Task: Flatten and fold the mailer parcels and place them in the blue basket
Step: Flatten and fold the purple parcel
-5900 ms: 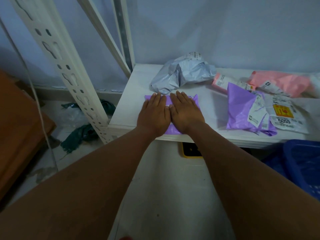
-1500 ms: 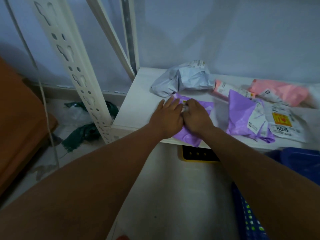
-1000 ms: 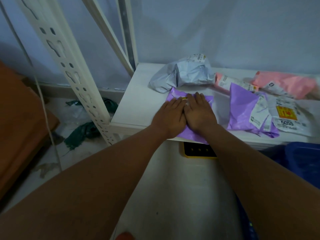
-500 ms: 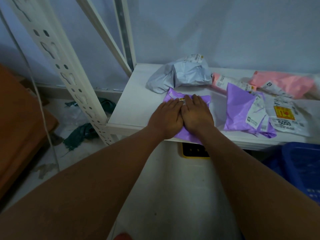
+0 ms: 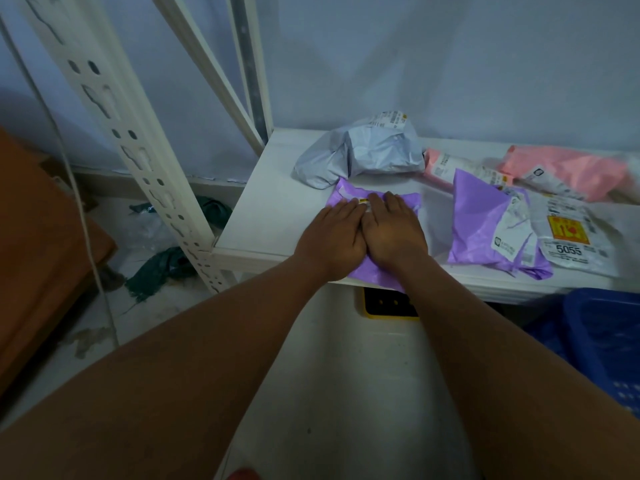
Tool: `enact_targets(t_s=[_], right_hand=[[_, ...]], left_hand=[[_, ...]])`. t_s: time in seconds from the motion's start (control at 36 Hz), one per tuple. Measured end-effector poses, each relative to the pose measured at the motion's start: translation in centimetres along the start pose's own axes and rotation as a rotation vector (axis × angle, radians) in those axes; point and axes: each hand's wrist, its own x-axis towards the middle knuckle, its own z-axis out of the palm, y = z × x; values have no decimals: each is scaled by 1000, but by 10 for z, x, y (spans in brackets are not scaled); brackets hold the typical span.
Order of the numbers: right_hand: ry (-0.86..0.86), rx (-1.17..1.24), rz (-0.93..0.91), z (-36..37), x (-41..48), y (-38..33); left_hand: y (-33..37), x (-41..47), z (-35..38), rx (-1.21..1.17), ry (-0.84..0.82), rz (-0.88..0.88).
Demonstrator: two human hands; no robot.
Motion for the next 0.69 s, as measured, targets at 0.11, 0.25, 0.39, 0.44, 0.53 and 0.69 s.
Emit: enact_targets(t_s=[0.11, 0.25, 0.39, 0.44, 0.53, 0.69], right_hand=[[-23, -42, -6, 15, 11, 10], [3, -61, -11, 11, 9, 9], [27, 1, 6, 2, 3, 3], [22, -12, 4, 0, 4, 2], [19, -23, 10, 2, 6, 3], [22, -11, 22, 3, 4, 3]], left_hand=[[-1, 0, 0, 3, -2, 3], [1, 0, -2, 0, -4, 4], [1, -1, -1, -13, 28, 19], [0, -1, -1, -9, 33, 20], [1, 0, -1, -5, 40, 22], [2, 0, -3, 11, 31, 24]])
